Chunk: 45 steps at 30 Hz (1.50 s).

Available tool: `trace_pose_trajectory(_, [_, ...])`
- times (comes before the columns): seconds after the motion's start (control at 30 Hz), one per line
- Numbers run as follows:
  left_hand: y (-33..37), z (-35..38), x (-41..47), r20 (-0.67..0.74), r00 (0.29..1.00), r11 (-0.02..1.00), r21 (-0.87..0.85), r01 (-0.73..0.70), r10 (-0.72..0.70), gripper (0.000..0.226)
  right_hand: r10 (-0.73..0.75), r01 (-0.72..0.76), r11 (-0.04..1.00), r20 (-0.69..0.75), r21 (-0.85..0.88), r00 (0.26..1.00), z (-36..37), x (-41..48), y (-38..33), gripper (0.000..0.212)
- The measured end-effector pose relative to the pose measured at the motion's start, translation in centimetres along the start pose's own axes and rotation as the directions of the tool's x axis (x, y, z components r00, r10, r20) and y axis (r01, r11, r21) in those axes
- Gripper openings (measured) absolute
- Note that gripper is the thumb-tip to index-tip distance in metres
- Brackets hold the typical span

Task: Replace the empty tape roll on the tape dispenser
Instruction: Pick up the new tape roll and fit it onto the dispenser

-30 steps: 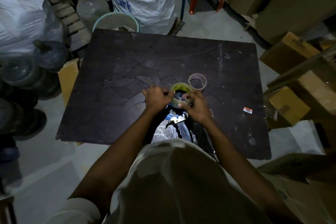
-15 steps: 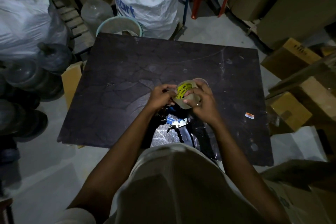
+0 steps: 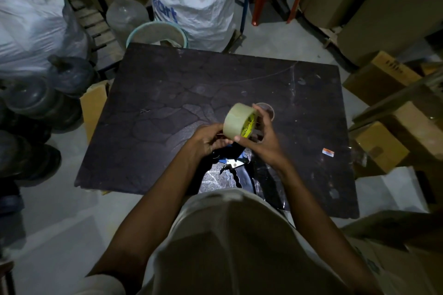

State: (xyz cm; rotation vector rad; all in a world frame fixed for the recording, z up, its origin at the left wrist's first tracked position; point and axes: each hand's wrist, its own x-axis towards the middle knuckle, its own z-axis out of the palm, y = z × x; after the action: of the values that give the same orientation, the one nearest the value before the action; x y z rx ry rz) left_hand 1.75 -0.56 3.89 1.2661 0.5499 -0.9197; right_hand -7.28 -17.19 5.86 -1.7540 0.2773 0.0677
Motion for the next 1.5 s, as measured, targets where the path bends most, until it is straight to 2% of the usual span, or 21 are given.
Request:
trace_pose_trajectory(0.13, [0.2,-0.3,-0.8,0.143,0.989,0.989,-0.143,0.043,-0.022,0.015,-0.045,0.045,0.999,-0.052,0.000,0.998,0.5,0.2,-0.7,0.098])
trace_pose_trajectory(0.2, [0.2,-1.3,-0.6,0.179,0.984,0.987,-0.155,0.046,-0.018,0.018,-0.053,0.052,0.998,-0.095,-0.022,0.994,0.5,0.6,-0.8,0.097])
trace_pose_trajectory(0.3, [0.4,-3.0,0.0,0.109,0.994,0.998,-0.056,-0.003,0.009,0.019,-0.054,0.042,0.994,-0.125,-0.103,0.991,0.1,1.2,-0.1,0.100])
trace_pose_trajectory(0.4, [0.7,-3.3,0.5,0.013,0.987,0.987,-0.022,-0.160,0.160,0.023,0.014,-0.047,0.932,-0.094,-0.360,0.995,-0.3,1.9,1.1,0.108])
trace_pose_trajectory(0.43, [0.8,-3.0,0.4,-0.024,0.972,0.972,0.003,-0.236,0.236,0.025,0.044,-0.073,0.903,-0.077,-0.424,0.996,-0.2,2.0,1.4,0.111])
trace_pose_trajectory(0.5, [0.9,-2.6,0.6,-0.052,0.926,0.916,0.176,-0.360,0.374,0.025,0.080,-0.093,0.856,-0.046,-0.509,0.996,0.1,2.1,1.6,0.114])
trace_pose_trajectory(0.57, [0.9,-2.0,0.7,0.023,0.891,0.839,0.328,-0.435,0.454,0.023,0.106,-0.109,0.821,-0.039,-0.560,0.994,0.6,2.2,1.5,0.112])
trace_pose_trajectory(0.67, [0.8,-1.5,1.3,0.111,0.864,0.734,0.480,-0.480,0.492,0.024,0.107,-0.118,0.773,-0.055,-0.624,0.993,1.2,2.9,0.9,0.106])
trace_pose_trajectory(0.8, [0.8,-1.5,1.8,0.146,0.855,0.642,0.601,-0.477,0.498,0.026,0.112,-0.120,0.753,-0.053,-0.647,0.992,1.4,3.3,0.4,0.104])
trace_pose_trajectory(0.97, [1.0,-1.6,2.2,0.151,0.842,0.565,0.679,-0.469,0.518,0.030,0.146,-0.135,0.734,-0.039,-0.666,0.988,1.3,3.5,0.5,0.114])
trace_pose_trajectory(1.07, [0.8,-1.8,2.8,0.162,0.825,0.513,0.714,-0.476,0.541,0.029,0.168,-0.141,0.742,-0.022,-0.656,0.986,1.1,3.8,0.7,0.113])
trace_pose_trajectory(1.5, [0.6,-2.2,3.5,0.167,0.820,0.543,0.674,-0.501,0.548,0.031,0.176,-0.148,0.788,-0.011,-0.597,0.984,0.2,4.3,1.5,0.114])
